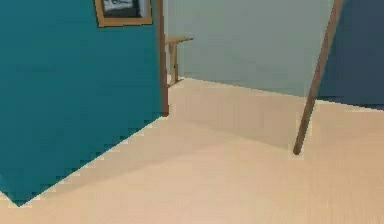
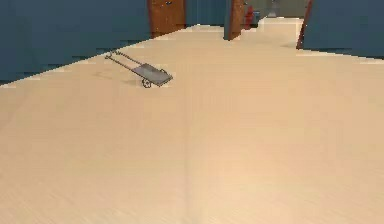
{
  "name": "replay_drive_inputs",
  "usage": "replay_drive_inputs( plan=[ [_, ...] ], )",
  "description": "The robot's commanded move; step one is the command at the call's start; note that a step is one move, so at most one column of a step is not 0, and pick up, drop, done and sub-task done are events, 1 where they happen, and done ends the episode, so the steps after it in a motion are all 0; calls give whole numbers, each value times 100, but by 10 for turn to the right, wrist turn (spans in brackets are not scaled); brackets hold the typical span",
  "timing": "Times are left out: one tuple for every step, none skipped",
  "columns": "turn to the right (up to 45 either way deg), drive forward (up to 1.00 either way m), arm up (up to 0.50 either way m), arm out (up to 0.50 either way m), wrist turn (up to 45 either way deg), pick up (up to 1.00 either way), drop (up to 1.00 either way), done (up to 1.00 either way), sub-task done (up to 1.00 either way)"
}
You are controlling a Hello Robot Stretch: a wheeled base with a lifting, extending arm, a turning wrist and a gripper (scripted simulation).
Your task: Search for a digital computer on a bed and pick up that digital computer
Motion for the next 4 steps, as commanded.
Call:
replay_drive_inputs(
  plan=[
    [-450,0,0,0,0,0,0,0,0],
    [-210,0,0,0,0,0,0,0,0],
    [0,100,0,0,0,0,0,0,0],
    [-30,0,0,0,0,0,0,0,0]
  ],
)
